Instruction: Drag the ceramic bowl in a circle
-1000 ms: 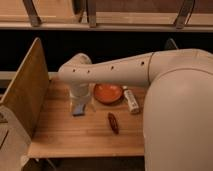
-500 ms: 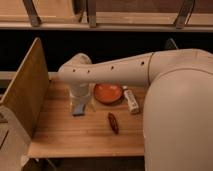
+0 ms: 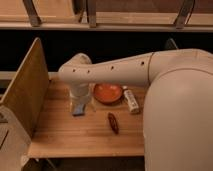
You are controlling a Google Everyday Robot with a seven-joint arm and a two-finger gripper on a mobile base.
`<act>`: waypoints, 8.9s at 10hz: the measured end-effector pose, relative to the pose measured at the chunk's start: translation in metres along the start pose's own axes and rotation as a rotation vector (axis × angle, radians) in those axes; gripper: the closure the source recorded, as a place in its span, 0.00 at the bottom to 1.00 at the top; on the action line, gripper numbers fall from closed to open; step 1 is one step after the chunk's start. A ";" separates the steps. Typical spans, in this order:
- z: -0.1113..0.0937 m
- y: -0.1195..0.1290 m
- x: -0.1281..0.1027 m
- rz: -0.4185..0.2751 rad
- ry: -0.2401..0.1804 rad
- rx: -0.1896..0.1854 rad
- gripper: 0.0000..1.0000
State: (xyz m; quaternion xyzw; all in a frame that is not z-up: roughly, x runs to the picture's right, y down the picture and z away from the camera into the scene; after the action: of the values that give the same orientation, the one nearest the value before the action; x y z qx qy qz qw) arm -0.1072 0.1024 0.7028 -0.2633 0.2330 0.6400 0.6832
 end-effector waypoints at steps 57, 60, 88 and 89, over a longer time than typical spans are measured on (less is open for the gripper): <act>0.072 -0.120 -0.154 -0.651 0.072 0.149 0.35; 0.095 -0.115 -0.157 -0.662 0.128 0.110 0.35; 0.157 -0.088 -0.192 -0.755 0.023 -0.170 1.00; 0.153 -0.084 -0.193 -0.765 0.014 -0.169 1.00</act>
State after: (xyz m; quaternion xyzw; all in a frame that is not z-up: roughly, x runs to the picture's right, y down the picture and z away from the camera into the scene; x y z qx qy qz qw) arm -0.0398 0.0545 0.9491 -0.3907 0.0690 0.3541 0.8469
